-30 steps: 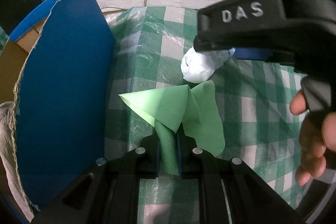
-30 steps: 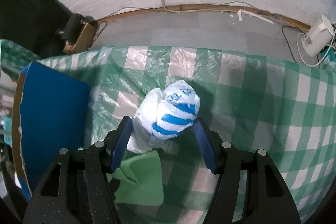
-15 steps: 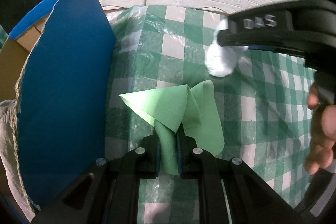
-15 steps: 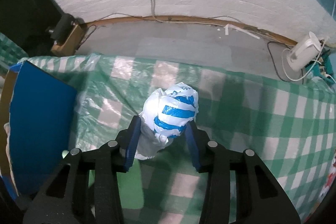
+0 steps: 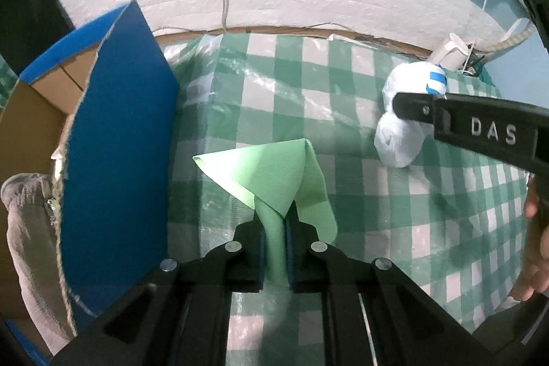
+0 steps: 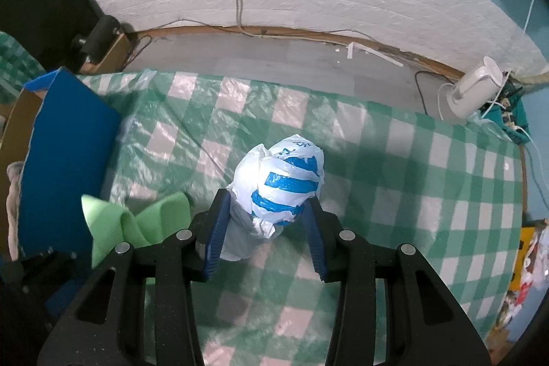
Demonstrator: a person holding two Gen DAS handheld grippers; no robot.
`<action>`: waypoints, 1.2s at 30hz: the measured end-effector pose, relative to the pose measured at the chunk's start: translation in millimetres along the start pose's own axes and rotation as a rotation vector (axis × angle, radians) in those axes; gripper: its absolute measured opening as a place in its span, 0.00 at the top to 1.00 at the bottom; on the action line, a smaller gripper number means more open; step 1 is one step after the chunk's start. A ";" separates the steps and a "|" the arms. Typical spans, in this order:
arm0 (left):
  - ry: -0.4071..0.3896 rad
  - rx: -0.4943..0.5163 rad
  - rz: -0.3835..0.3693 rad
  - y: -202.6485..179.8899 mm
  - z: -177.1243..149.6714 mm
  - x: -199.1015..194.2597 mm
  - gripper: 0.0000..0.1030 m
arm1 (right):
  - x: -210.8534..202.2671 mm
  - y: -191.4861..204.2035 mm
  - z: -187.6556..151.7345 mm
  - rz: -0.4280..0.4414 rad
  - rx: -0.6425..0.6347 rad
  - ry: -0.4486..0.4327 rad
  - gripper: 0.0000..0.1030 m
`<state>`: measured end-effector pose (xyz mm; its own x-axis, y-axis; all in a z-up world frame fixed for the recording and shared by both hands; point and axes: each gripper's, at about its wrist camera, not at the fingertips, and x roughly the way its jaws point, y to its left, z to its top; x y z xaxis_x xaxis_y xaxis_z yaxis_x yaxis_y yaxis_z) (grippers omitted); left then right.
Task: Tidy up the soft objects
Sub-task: 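Lift and carry the green cloth and white-blue sock over the cardboard box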
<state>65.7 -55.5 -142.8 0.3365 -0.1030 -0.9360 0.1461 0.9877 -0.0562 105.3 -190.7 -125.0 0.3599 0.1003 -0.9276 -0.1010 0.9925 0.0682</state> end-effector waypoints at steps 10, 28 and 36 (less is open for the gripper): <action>-0.048 0.016 0.000 -6.0 -4.0 -24.0 0.91 | -33.4 -11.3 -19.7 -0.005 0.007 -0.025 0.60; -0.133 0.055 -0.006 -11.4 -13.8 -70.4 0.91 | -80.6 -9.3 -51.0 0.016 -0.009 -0.077 0.60; -0.155 0.037 -0.002 -2.5 -15.3 -84.8 0.91 | -95.2 -0.4 -54.1 0.037 -0.037 -0.111 0.60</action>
<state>22.5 -47.5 -68.5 0.4754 -0.1252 -0.8708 0.1807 0.9826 -0.0426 20.8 -204.4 -56.5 0.4555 0.1463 -0.8781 -0.1500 0.9849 0.0863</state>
